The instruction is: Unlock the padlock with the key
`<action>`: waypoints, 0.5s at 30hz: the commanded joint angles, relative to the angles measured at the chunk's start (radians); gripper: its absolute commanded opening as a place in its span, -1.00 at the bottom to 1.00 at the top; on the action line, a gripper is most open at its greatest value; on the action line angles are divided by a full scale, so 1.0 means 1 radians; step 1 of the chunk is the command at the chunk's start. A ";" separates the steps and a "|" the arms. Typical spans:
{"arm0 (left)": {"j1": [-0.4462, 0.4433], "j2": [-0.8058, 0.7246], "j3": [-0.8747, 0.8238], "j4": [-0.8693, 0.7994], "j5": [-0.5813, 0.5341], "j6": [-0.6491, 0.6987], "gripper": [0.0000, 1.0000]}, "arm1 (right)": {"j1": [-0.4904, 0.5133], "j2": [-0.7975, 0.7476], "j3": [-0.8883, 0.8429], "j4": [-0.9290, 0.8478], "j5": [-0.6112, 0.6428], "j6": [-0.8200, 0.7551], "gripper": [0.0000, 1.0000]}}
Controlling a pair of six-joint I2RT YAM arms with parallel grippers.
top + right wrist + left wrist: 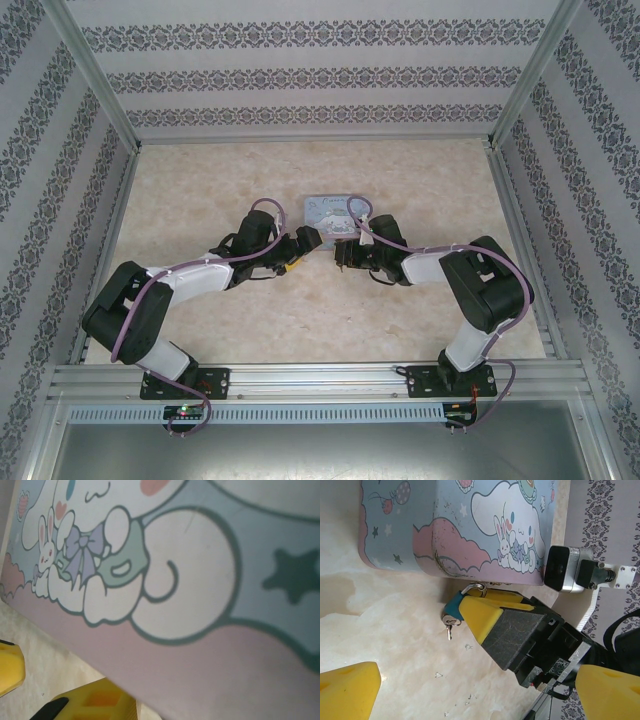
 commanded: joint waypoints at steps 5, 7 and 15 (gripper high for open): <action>0.015 0.009 -0.008 0.027 0.013 -0.011 0.99 | 0.017 0.011 -0.051 -0.041 -0.024 0.010 -0.38; 0.013 0.008 -0.009 0.028 0.012 -0.012 0.99 | 0.017 0.013 -0.058 -0.033 -0.027 0.012 -0.38; 0.015 0.009 -0.011 0.032 0.014 -0.014 0.99 | 0.023 0.008 -0.088 -0.011 -0.018 0.011 -0.37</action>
